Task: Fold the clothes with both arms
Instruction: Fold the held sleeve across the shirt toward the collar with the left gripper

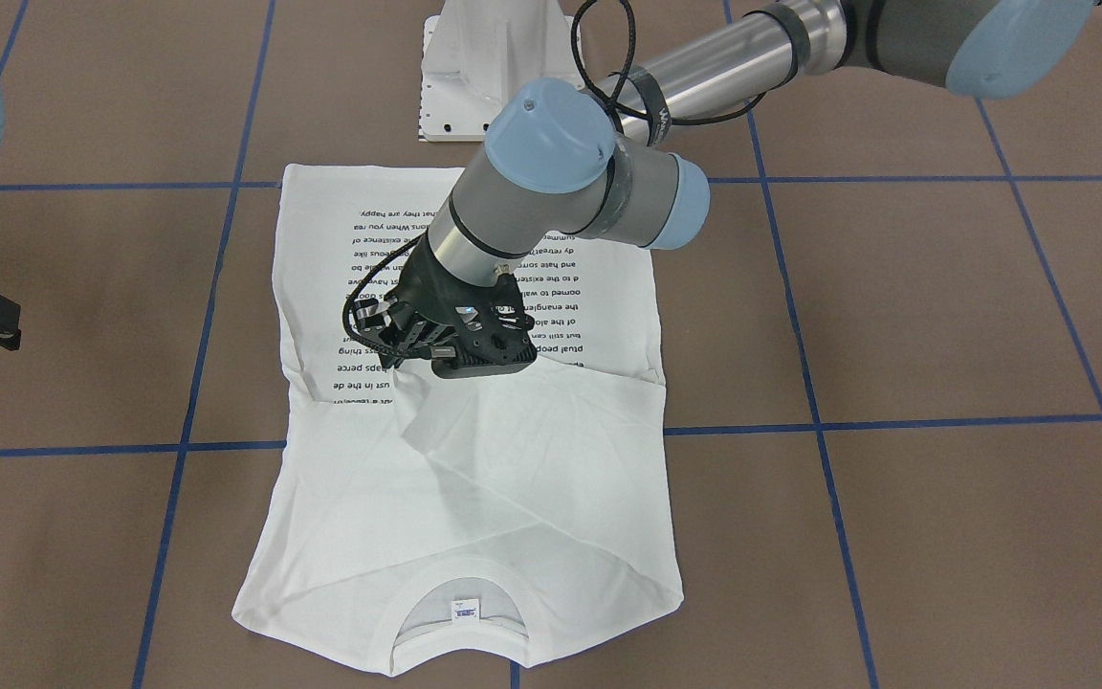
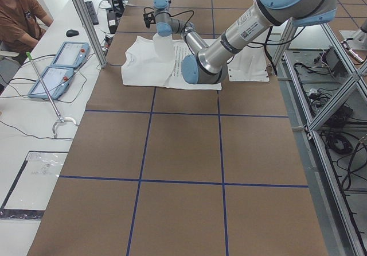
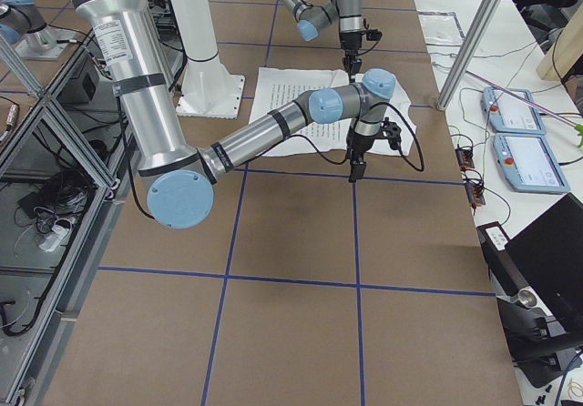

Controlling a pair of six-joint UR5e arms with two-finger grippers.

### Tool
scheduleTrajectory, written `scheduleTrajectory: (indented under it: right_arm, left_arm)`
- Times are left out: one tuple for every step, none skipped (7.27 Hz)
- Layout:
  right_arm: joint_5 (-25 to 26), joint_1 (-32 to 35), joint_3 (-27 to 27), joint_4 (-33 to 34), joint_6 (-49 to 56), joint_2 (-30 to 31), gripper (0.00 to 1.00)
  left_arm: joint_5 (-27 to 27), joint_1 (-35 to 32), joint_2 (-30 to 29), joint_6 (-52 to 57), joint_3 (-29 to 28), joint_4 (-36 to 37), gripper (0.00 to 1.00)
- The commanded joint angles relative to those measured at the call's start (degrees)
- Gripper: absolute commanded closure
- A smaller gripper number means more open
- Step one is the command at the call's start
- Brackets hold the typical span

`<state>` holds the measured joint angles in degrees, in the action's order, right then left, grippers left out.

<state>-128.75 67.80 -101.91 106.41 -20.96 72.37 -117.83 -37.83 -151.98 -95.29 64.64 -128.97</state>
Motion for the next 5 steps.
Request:
scheduleTrajectory:
  right_arm:
    - [-0.10, -0.12, 1.71, -1.72, -0.05, -0.57, 0.00]
    - [-0.18, -0.21, 2.58, -1.91, -0.05, -0.48, 0.00]
    - [-0.19, -0.12, 2.94, -1.91, -0.05, -0.48, 0.00]
    - [-0.27, -0.12, 3.12, -1.91, -0.05, -0.48, 0.00]
    - [-0.45, -0.12, 3.21, -1.91, -0.05, -0.48, 0.00]
  left_arm:
    - [3.56, 3.72, -0.24, 0.19, -2.59, -4.01, 1.00]
    - [3.66, 4.69, -0.25, 0.28, -2.59, -4.01, 1.00]
    - [4.44, 5.48, -0.42, 0.54, -2.59, -4.10, 1.00]
    - [5.41, 6.36, -0.51, 0.54, -2.59, -4.10, 1.00]
    - [5.94, 7.06, -0.60, 0.54, -2.59, -4.10, 1.00]
